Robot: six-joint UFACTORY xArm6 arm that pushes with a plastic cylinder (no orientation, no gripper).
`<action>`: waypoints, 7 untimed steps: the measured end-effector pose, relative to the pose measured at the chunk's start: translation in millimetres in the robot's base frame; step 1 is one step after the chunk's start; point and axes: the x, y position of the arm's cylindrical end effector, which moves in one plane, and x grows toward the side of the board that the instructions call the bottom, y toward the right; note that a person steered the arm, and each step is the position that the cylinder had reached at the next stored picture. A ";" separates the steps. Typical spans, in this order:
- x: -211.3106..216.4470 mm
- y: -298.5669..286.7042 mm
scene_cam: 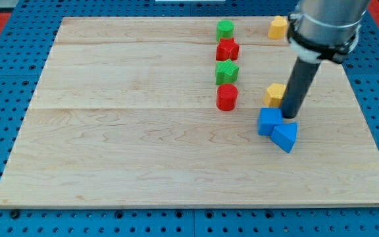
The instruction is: Separate the blue cube with blue triangle left to the red circle
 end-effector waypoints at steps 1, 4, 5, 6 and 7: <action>3.0 -28.3; 36.2 -5.3; 26.8 -74.5; 26.8 -133.5; 17.6 -159.6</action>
